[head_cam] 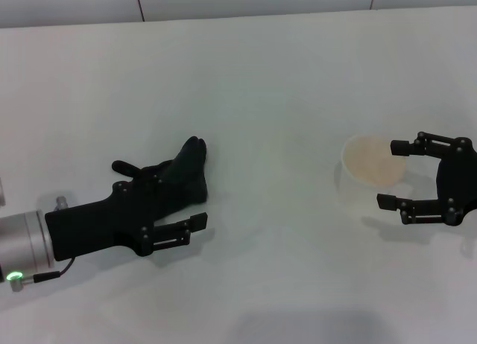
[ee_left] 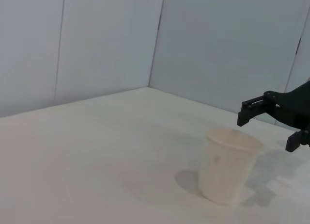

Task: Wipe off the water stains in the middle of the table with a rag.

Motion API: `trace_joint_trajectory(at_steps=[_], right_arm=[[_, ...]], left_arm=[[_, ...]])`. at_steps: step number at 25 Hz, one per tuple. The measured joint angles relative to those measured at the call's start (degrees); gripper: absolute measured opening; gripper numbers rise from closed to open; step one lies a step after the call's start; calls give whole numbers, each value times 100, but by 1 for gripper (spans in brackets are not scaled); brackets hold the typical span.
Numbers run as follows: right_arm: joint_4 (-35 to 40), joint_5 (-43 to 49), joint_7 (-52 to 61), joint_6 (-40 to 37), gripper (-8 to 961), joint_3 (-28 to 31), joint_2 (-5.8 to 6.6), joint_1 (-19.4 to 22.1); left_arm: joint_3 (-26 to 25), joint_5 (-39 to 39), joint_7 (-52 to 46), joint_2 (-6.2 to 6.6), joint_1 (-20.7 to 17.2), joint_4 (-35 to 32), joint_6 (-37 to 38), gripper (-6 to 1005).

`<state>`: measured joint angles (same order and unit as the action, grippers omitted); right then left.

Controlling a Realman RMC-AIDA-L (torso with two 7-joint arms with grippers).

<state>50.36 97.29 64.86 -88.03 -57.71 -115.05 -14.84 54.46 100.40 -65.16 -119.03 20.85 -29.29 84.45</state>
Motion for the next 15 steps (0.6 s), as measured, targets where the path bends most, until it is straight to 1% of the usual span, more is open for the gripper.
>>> trace_joint_trajectory(at_steps=[15], right_arm=[[0, -1, 7, -35, 857, -4, 0, 12]], left_arm=[[5, 29, -32, 3, 6, 2, -10, 781]])
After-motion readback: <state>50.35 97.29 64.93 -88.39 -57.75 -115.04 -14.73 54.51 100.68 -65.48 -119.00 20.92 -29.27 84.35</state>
